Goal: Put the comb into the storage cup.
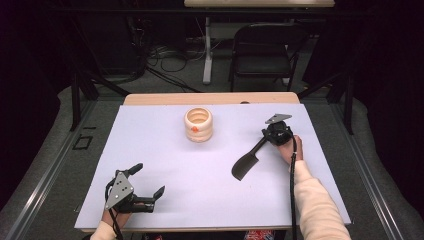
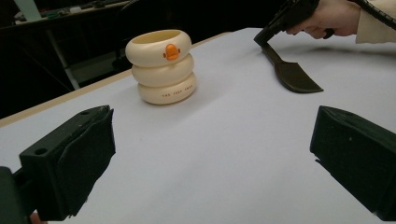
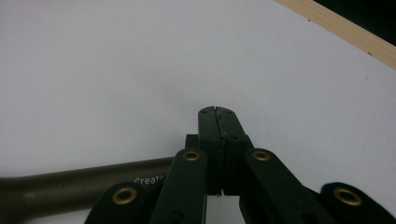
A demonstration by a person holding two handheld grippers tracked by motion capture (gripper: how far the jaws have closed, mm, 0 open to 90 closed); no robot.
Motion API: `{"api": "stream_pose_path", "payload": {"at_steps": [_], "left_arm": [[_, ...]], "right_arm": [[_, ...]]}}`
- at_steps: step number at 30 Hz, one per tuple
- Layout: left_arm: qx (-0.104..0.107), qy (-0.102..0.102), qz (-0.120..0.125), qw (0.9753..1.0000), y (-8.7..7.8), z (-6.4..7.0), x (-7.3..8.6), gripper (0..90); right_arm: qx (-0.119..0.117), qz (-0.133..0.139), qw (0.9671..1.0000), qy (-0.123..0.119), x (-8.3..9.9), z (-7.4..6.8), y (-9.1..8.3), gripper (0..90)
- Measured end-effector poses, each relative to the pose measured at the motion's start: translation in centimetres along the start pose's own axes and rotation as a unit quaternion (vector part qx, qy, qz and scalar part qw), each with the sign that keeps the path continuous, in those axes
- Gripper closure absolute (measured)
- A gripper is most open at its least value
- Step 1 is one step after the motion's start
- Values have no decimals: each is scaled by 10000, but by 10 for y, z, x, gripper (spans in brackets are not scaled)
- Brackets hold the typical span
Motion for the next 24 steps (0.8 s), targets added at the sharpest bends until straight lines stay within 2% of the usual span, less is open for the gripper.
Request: {"api": "stream_pose_path", "payload": {"at_steps": [1, 5, 24], "left_arm": [[-1, -3, 2, 10000, 0, 0, 0, 1], [-7, 2, -3, 10000, -1, 0, 0, 1], [18, 27, -22, 10000, -1, 1, 0, 1]], "right_arm": [[0, -106, 9999, -10, 2, 0, 0, 900], [19, -242, 9997, -37, 4, 0, -1, 900], [82, -616, 9980, 136, 17, 1, -13, 900]]}}
Point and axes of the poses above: each handheld gripper's, and its own axes: y roughly forward along the jaws, x roughly out of its underside, z roughly to its right, the point moved 6 cm from there along y, roughly forward along the jaws, and after that the axes turned 7 degrees about y, right-handed, at the moved point
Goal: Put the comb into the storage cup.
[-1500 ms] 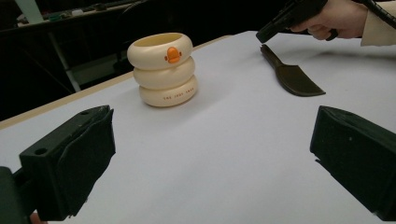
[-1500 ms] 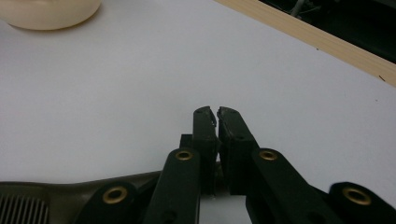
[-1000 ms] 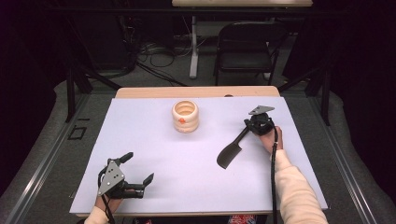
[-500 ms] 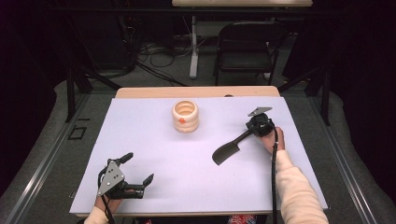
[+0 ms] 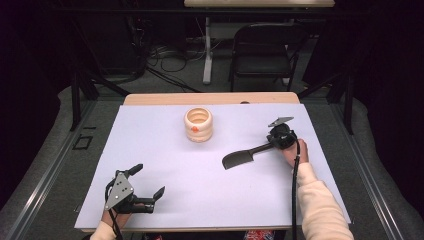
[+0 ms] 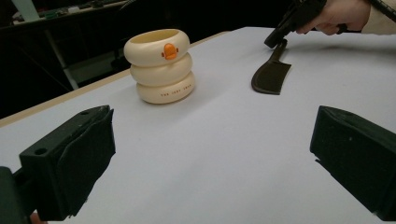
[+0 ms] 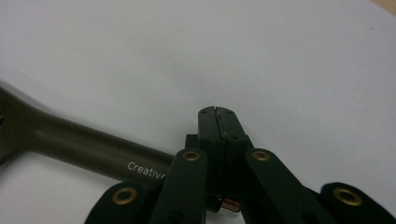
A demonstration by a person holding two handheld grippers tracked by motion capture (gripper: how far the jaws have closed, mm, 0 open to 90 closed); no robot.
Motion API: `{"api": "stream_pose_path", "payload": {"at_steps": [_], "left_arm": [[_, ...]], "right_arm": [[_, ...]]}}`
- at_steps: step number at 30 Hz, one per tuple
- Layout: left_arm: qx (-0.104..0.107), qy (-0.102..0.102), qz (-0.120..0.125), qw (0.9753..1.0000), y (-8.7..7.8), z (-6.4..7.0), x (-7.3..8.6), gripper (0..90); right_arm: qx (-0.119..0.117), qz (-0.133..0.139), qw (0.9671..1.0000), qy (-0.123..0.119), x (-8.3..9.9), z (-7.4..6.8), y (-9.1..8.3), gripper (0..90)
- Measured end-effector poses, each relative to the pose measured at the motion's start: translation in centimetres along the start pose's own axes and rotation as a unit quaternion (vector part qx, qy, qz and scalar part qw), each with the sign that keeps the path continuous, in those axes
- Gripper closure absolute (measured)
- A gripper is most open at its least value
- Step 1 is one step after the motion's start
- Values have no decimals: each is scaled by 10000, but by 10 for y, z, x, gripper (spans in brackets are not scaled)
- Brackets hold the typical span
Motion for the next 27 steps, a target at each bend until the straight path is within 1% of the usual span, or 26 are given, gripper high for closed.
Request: {"api": "stream_pose_path", "payload": {"at_steps": [13, 17, 18, 21, 27], "left_arm": [[-11, 11, -2, 10000, 0, 0, 0, 1], [-10, 16, -7, 10000, 0, 0, 0, 1], [-9, 18, -9, 10000, 0, 0, 0, 1], [-14, 16, -11, 10000, 0, 0, 0, 1], [-12, 28, -21, 10000, 0, 0, 0, 1]], "right_arm": [[20, -250, 9997, 26, 8, -4, -10, 900], [9, -322, 9995, -24, 10, -7, -10, 900], [13, -386, 9992, -44, 10, -7, -11, 900], [12, -446, 9990, -10, 12, -8, -12, 900], [-16, -490, 9988, -8, 13, -10, -14, 900]]}}
Point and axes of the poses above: each handheld gripper's, and its own axes: y roughly forward along the jaws, x roughly out of its underside, z roughly to its right, the point moved 6 cm from there along y, roughly forward along the jaws, and after that the axes turned 7 degrees about y, right-handed, at the moved point
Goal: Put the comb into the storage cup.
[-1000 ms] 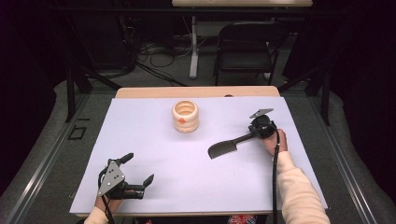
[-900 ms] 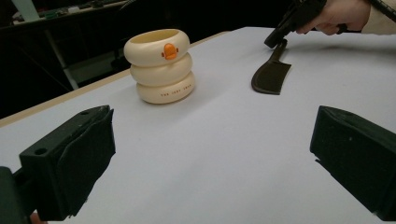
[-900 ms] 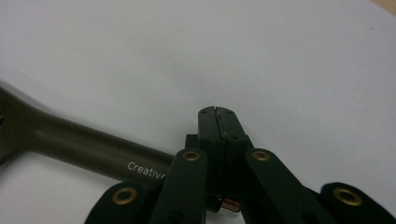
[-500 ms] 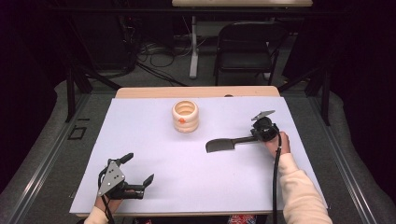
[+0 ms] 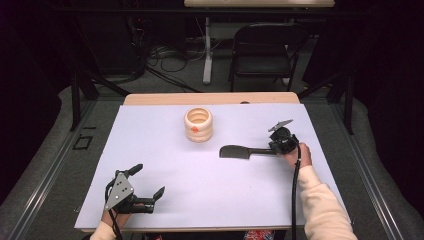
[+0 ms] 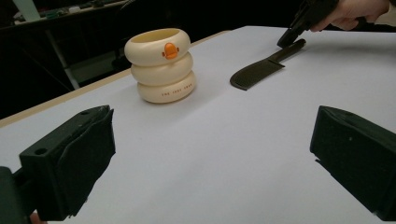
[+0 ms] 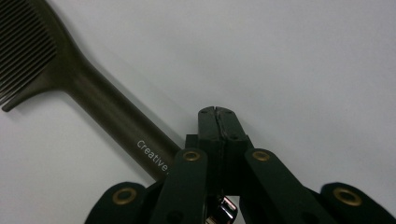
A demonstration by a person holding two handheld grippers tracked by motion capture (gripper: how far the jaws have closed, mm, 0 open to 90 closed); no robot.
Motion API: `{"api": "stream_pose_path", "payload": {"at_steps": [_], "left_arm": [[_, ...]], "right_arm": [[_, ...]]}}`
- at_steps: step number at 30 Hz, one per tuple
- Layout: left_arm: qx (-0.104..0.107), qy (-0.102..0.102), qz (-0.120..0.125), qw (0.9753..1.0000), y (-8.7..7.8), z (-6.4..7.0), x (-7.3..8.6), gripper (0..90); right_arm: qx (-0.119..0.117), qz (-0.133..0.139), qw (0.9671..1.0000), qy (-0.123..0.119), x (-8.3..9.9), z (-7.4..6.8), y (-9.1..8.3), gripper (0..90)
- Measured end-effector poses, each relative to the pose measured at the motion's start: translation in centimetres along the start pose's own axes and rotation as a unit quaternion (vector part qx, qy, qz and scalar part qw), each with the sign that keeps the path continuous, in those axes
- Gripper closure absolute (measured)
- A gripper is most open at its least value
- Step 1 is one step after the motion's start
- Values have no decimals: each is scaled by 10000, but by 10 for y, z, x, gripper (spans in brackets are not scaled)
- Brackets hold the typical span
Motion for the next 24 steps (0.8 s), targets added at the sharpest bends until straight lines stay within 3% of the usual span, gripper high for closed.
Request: {"api": "stream_pose_path", "payload": {"at_steps": [24], "left_arm": [[11, 10, 0, 10000, 0, 0, 0, 1]], "right_arm": [[-109, -340, 9993, -55, 11, -18, -14, 900]]}}
Point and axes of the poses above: each handheld gripper's, and its own axes: y roughly forward along the jaws, x roughly out of its underside, z roughly to its right, the point moved 6 cm from there along y, roughly forward along the jaws, and after that the axes turned 7 degrees about y, right-handed, at the moved point
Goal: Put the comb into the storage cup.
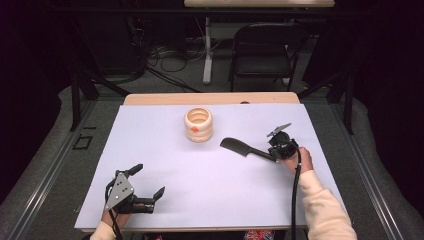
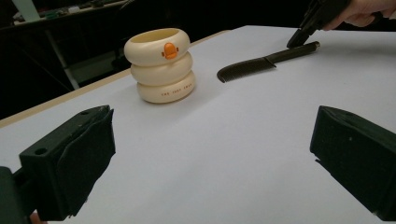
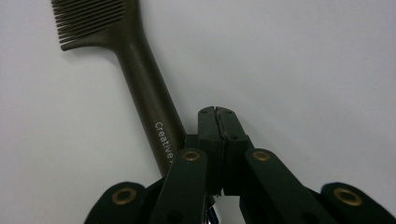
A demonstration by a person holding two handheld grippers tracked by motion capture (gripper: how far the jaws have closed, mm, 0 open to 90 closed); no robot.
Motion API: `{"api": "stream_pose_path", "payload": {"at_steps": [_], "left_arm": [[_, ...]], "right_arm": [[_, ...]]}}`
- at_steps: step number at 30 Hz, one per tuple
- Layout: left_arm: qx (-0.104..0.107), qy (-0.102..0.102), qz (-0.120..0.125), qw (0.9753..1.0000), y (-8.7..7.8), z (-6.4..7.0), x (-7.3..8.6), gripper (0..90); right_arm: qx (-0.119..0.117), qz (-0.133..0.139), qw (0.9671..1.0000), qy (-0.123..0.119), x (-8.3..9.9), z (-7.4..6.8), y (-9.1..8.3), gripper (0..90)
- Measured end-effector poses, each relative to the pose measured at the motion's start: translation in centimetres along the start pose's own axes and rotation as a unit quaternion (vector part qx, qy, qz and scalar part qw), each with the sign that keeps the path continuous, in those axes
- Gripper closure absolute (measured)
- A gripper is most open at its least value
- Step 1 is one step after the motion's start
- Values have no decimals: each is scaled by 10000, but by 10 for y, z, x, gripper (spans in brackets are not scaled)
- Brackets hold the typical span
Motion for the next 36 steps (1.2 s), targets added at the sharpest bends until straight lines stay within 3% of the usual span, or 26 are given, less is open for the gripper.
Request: {"api": "stream_pose_path", "payload": {"at_steps": [20, 27, 36], "left_arm": [[2, -9, 9, 10000, 0, 0, 0, 1], [9, -6, 15, 10000, 0, 0, 0, 1], [24, -11, 14, 10000, 0, 1, 0, 0]], "right_arm": [[-142, -175, 9995, -239, 4, -17, -5, 885], [-18, -74, 9997, -238, 1, -12, -11, 770], [-70, -40, 9993, -365, -4, -8, -24, 600]]}}
Point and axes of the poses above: each handheld gripper's, and its own axes: y roughly forward along the jaws, x roughly out of its underside, z roughly to its right, the point moved 6 cm from there along y, roughly forward along the jaws, and after that the axes turned 7 degrees about y, right-handed, at the moved point
